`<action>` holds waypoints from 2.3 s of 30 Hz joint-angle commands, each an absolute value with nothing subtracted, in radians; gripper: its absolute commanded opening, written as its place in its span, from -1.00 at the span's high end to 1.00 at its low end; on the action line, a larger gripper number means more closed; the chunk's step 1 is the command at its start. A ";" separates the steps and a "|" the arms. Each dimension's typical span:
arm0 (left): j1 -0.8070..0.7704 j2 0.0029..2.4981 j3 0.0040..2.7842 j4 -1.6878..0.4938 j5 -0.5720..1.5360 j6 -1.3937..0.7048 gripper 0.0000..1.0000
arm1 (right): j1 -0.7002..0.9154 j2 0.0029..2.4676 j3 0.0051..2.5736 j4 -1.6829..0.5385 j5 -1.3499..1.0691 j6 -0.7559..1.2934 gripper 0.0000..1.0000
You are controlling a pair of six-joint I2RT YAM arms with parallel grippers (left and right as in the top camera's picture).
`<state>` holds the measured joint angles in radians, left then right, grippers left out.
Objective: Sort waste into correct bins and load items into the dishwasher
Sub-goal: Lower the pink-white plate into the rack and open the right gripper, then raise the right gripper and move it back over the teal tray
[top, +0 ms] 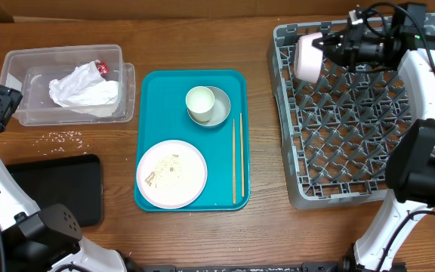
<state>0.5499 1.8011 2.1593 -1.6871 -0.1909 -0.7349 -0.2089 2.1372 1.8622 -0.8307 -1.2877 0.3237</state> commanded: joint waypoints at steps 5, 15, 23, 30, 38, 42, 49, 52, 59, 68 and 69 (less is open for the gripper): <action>0.550 1.811 2.159 -1.689 -0.190 -0.756 -1.00 | -0.294 2.140 1.864 -0.775 -1.311 0.323 0.92; 0.550 1.811 2.159 -1.689 -0.191 -0.756 -1.00 | -0.319 2.174 1.864 -0.760 -1.272 0.323 0.92; 0.550 1.811 2.159 -1.689 -0.190 -0.756 -0.99 | -0.348 2.233 1.864 -0.782 -1.264 0.356 0.92; 0.550 1.811 2.159 -1.689 -0.191 -0.756 -1.00 | -0.395 2.214 1.866 -0.851 -1.132 0.357 0.76; 0.550 1.811 2.159 -1.689 -0.190 -0.756 -1.00 | -0.456 2.108 1.877 -0.944 -0.948 0.356 0.53; 0.550 1.811 2.159 -1.689 -0.190 -0.756 -0.99 | -0.483 2.033 1.908 -1.003 -0.875 0.357 0.43; 0.550 1.811 2.159 -1.689 -0.190 -0.756 -0.99 | -0.472 1.898 1.916 -1.093 -0.640 0.335 0.08; 0.550 1.811 2.159 -1.689 -0.190 -0.756 -1.00 | -0.432 1.892 1.915 -1.118 -0.639 0.282 0.09; 0.550 1.811 2.159 -1.689 -0.190 -0.756 -1.00 | -0.268 1.919 1.878 -1.129 -0.380 0.258 0.21; 0.550 1.811 2.159 -1.689 -0.190 -0.756 -1.00 | -0.160 2.043 1.865 -1.158 -0.100 0.368 0.74; 0.550 1.811 2.159 -1.689 -0.190 -0.756 -0.99 | -0.160 2.055 1.865 -1.161 -0.098 0.368 0.76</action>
